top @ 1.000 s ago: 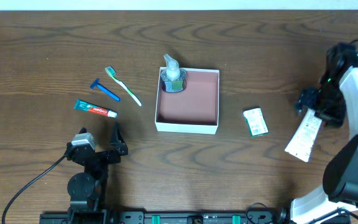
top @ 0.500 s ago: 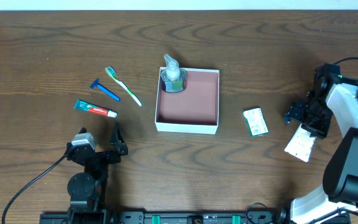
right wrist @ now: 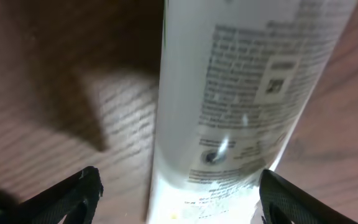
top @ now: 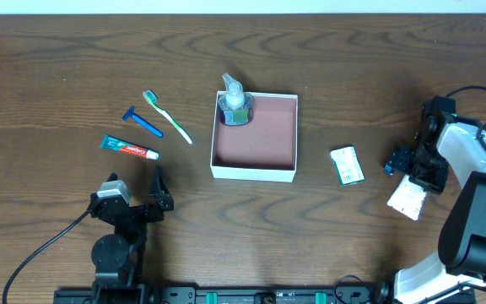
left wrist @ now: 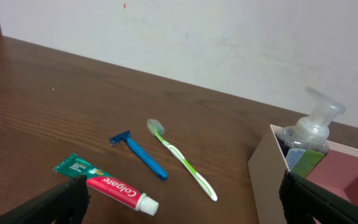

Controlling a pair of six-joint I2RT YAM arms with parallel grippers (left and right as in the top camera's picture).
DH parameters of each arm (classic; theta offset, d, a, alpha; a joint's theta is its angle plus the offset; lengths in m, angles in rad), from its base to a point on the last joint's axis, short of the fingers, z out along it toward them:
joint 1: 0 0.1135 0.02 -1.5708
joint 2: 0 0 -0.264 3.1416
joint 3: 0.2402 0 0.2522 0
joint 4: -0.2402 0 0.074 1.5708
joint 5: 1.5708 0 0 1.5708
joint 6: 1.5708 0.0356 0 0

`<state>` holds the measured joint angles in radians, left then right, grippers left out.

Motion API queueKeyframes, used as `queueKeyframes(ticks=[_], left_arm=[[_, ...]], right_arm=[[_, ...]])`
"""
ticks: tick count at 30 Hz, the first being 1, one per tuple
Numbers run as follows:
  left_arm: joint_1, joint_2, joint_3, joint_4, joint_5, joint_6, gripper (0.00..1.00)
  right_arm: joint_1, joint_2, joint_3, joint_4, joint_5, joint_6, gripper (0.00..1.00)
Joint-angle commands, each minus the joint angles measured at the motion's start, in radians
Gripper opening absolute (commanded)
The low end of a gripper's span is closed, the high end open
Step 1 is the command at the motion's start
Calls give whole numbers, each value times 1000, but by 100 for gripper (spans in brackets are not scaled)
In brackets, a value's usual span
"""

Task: Pack container
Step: 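Grasp the white Pantene tube with the right gripper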

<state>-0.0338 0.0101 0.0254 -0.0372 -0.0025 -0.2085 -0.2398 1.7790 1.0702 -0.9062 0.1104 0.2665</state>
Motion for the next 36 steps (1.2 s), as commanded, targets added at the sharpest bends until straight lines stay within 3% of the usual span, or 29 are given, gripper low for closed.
queueKeyframes(ticks=[1,9,36], left_arm=[[5,-4,-21,-37,-10,10,98],[5,-4,-21,-37,-10,10,98],[5,-4,-21,-37,-10,10,98]], right_arm=[[9,-54,-5,23,13,-72,82],[9,-145,-39,45,14,-82,84],[-43,-145,-277,160,-10,3,84]])
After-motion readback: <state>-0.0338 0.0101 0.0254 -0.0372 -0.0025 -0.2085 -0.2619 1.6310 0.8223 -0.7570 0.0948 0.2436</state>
